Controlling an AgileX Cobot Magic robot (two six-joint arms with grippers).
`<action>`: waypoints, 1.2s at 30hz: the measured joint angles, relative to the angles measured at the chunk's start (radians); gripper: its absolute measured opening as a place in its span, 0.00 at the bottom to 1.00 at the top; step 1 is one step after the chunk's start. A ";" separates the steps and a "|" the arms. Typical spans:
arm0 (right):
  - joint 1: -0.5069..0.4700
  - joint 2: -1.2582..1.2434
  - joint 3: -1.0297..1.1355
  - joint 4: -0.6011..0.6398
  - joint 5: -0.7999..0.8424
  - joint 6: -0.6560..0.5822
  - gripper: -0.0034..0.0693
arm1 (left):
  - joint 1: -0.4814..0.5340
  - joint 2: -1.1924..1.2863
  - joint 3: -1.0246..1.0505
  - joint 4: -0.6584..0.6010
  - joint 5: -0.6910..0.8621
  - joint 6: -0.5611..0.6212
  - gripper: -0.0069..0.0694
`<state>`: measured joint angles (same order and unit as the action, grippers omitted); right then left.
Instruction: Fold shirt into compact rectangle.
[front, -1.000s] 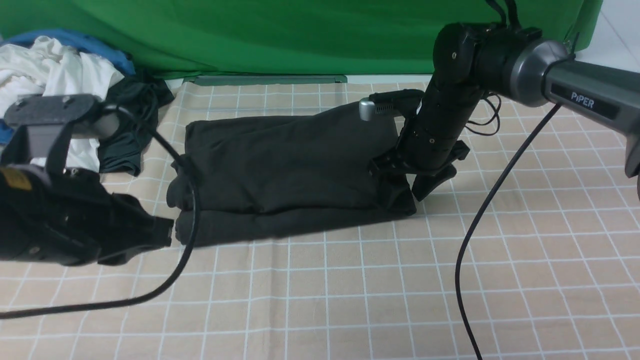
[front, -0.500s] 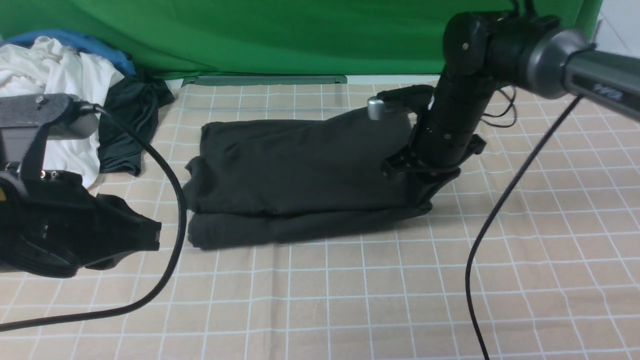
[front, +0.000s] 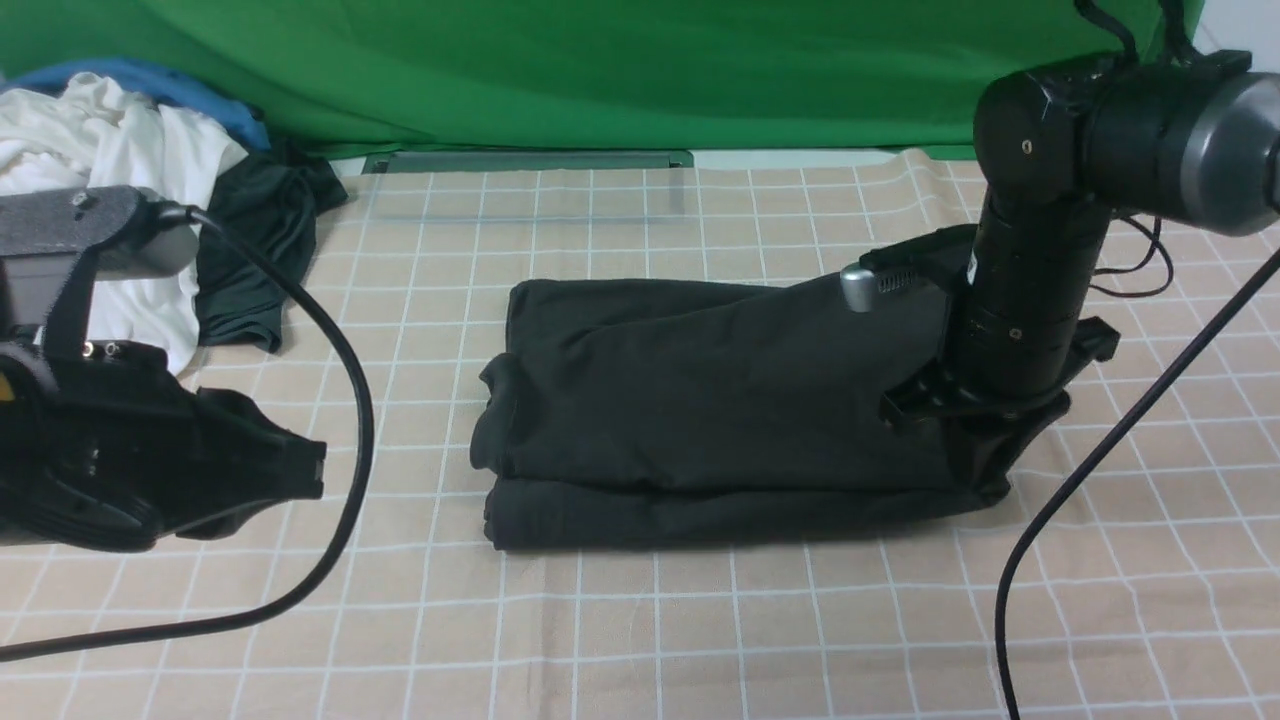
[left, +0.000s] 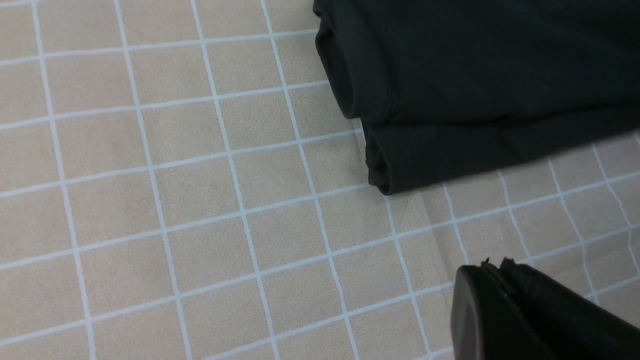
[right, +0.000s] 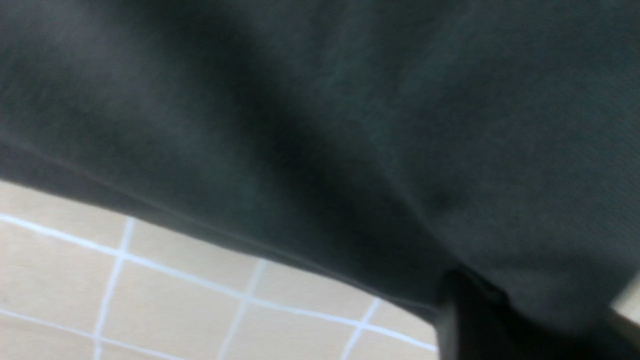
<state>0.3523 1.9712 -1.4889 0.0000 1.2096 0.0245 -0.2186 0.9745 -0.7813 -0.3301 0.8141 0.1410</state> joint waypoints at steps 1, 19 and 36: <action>0.000 -0.015 0.002 -0.006 0.000 -0.002 0.50 | 0.000 0.000 0.000 0.000 0.000 0.001 0.12; 0.000 -0.954 0.074 -0.022 -0.240 -0.014 0.10 | 0.000 -0.091 0.024 0.003 -0.003 0.026 0.12; 0.000 -1.842 0.913 -0.026 -1.031 -0.158 0.10 | 0.000 -0.609 0.339 0.001 -0.306 0.026 0.12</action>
<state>0.3523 0.1292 -0.5755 -0.0255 0.1786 -0.1332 -0.2186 0.3652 -0.4425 -0.3288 0.5086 0.1668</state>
